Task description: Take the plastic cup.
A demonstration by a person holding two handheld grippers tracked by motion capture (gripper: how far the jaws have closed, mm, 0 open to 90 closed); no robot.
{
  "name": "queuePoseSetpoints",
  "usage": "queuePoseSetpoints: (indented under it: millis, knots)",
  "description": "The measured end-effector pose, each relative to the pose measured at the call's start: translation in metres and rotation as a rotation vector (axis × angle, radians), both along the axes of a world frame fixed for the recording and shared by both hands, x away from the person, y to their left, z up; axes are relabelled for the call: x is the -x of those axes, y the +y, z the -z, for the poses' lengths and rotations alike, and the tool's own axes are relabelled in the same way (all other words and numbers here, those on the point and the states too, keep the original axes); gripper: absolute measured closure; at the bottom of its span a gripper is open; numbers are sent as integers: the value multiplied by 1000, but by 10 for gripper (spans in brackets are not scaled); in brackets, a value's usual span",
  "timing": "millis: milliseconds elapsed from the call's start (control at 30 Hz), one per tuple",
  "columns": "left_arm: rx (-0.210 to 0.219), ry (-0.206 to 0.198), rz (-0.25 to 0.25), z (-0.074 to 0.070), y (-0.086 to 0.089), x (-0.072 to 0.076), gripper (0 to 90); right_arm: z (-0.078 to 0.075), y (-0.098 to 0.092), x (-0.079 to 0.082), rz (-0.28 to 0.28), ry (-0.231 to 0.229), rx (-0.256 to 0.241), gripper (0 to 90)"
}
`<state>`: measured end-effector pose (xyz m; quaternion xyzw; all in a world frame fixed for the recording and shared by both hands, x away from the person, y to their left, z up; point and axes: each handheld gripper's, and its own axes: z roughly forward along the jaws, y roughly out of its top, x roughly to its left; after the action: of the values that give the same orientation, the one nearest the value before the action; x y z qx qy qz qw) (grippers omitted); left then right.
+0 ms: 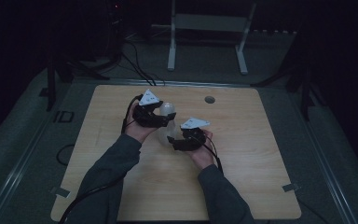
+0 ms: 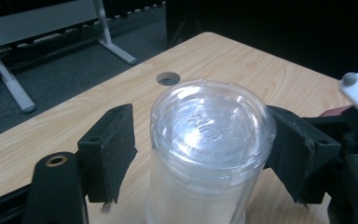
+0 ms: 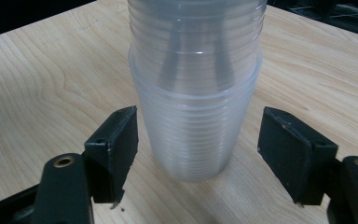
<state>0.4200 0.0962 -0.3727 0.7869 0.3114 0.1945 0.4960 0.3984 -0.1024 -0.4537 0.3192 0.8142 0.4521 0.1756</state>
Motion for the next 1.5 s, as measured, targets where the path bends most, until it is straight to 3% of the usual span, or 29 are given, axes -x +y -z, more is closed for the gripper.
queuePoseSetpoints:
  millis: [233,367,733,1500]
  knots:
    - [-3,-1,9,-2,-1,1,347,1,4,-4,4,-1,0,225]
    - [4,2,12,-1,-2,0,330,3,7,-6,-15,-13,-2,204]
    - [11,6,1,0,-3,0,376,1,16,-9,-25,-56,-2,204]
    - [29,2,4,-7,-1,1,387,3,16,-9,-17,-67,-3,238]
